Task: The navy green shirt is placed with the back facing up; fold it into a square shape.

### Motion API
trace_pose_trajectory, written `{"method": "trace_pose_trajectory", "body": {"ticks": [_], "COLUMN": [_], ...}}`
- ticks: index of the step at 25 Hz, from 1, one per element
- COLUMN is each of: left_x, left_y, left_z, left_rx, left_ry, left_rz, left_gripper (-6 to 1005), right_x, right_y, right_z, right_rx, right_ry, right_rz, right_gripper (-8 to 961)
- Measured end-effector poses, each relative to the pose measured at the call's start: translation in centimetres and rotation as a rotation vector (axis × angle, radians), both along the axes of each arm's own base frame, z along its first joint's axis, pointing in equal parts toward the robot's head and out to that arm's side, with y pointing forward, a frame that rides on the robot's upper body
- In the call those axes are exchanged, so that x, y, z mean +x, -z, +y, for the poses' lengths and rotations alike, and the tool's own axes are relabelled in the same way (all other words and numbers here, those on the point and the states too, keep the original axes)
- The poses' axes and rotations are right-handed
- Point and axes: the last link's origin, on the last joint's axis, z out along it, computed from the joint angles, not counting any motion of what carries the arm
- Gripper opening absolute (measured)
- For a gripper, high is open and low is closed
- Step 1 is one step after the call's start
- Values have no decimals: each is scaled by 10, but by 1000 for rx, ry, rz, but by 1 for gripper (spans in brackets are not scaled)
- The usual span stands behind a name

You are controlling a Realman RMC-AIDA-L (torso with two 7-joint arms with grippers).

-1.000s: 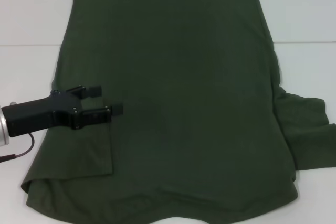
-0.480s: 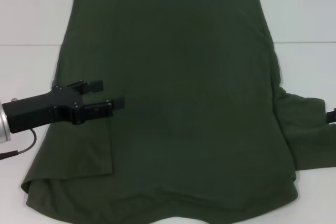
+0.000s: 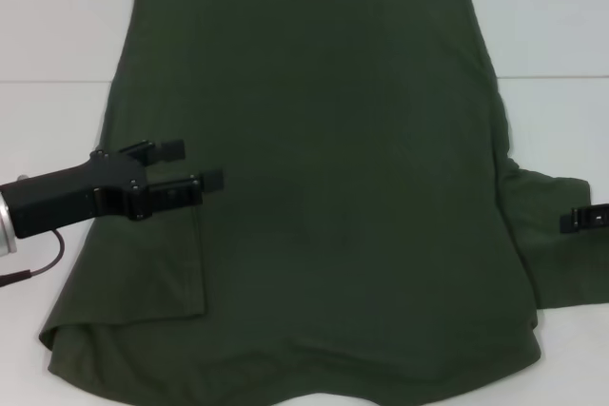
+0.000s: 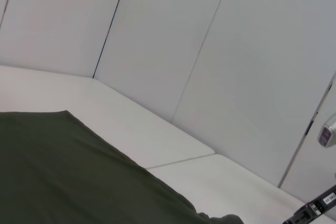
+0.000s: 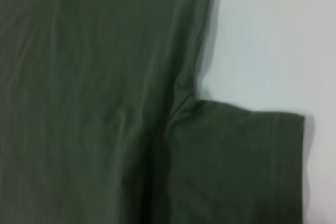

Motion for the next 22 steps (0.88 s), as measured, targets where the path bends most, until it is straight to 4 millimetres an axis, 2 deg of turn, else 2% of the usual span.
{"method": "trace_pose_trajectory", "body": {"ticks": [19, 22], "left_x": [1, 1], "left_y": [-2, -5], "left_z": [1, 2], "left_rx": [12, 25], "left_ry": [5, 2], "left_rz": [2, -7], "left_gripper": [949, 949], "right_x": [-10, -10], "right_y": [6, 5], "right_z": [6, 6], "right_rx": [21, 24], "right_ry": [-36, -36], "right_rz": [40, 50], "right_gripper": [935, 819]}}
